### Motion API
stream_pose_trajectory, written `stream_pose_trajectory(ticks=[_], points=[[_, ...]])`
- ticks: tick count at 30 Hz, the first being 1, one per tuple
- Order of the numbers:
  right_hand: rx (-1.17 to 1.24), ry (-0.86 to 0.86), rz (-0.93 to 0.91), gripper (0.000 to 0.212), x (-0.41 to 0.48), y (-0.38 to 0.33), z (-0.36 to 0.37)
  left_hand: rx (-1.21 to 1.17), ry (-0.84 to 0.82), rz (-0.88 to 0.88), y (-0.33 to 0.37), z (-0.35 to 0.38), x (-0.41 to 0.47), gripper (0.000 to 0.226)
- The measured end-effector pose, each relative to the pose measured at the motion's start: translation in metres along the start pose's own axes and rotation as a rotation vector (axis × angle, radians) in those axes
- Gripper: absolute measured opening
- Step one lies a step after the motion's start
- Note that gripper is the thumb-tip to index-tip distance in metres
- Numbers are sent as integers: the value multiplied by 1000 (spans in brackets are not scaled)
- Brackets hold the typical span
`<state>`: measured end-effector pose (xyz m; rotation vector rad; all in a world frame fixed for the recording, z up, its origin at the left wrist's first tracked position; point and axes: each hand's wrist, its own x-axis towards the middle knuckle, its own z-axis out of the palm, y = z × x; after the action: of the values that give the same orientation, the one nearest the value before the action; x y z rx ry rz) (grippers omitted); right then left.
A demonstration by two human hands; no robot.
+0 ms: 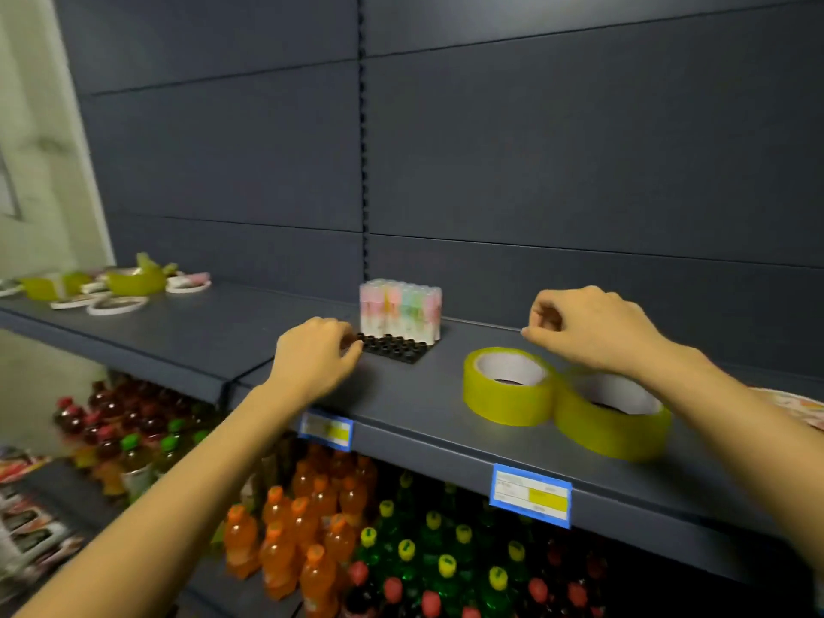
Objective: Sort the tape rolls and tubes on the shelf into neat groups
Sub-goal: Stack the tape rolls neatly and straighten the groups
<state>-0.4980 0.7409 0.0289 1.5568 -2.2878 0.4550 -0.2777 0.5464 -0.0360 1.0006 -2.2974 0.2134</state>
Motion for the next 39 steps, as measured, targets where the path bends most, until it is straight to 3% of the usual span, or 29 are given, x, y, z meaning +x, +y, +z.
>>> stream_pose_trajectory(ticks=[5, 17, 23, 30, 39], points=[[30, -44, -117, 7, 46, -84, 42, 60, -3, -104, -97, -18, -22, 29], [247, -111, -361, 21, 137, -347, 138, 248, -42, -218, -319, -68, -63, 27], [237, -173, -450, 25, 176, -450, 164, 281, -55, -267, -401, -83, -69, 28], [137, -186, -469, 24, 235, -519, 198, 230, 14, -315, -474, -63, -48, 28], [7, -195, -347, 28, 340, -545, 253, 228, -29, -375, -560, -21, 40, 35]])
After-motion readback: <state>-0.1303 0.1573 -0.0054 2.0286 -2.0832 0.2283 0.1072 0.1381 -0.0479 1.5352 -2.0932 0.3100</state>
